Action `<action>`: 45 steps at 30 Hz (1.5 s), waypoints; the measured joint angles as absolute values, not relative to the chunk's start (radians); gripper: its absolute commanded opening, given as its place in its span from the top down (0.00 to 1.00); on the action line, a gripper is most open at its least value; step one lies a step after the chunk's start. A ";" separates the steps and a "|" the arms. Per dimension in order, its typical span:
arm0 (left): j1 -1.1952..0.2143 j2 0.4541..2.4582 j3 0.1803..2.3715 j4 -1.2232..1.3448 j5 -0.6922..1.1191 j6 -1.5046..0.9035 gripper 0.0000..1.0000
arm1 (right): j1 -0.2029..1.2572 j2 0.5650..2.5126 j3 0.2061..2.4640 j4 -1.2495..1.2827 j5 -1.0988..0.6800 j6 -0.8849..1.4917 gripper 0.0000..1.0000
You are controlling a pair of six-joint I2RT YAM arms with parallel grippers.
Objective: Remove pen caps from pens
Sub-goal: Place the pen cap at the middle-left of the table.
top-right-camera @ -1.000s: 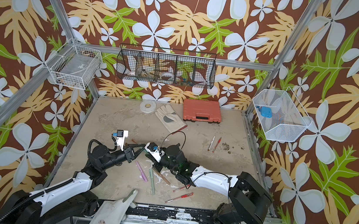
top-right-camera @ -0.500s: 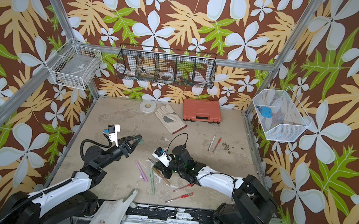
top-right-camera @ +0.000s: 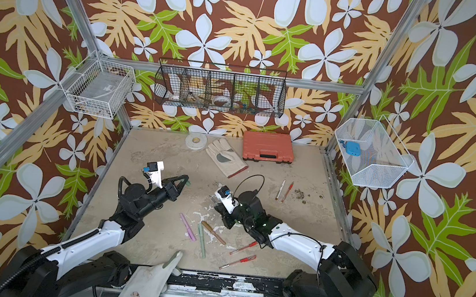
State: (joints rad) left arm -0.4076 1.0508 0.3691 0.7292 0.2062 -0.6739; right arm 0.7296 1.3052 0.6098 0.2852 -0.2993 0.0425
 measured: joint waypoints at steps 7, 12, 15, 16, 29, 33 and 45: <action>-0.408 1.212 0.451 0.614 0.136 -0.656 1.00 | 0.646 1.281 0.593 0.283 -0.160 0.138 1.00; -0.408 1.306 0.492 0.552 0.107 -0.650 1.00 | 0.597 1.280 0.585 0.282 -0.095 0.186 1.00; -0.408 1.360 0.522 0.523 0.084 -0.643 1.00 | 0.561 1.280 0.576 0.281 -0.076 0.216 1.00; -0.408 1.375 0.531 0.512 0.078 -0.640 1.00 | 0.550 1.280 0.574 0.277 -0.077 0.231 1.00; -0.396 1.565 0.632 0.421 0.001 -0.583 1.00 | 0.516 1.268 0.565 0.276 -0.068 0.280 1.00; -0.388 1.620 0.660 0.412 -0.004 -0.573 1.00 | 0.510 1.266 0.565 0.276 -0.068 0.284 1.00; -0.354 1.732 0.724 0.383 -0.026 -0.553 0.91 | 0.477 1.272 0.564 0.273 -0.071 0.306 1.00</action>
State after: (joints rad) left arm -0.3542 1.7321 0.7242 0.3828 -0.0261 -0.5529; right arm 0.4770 1.2720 0.5636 0.2729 -0.0711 0.3058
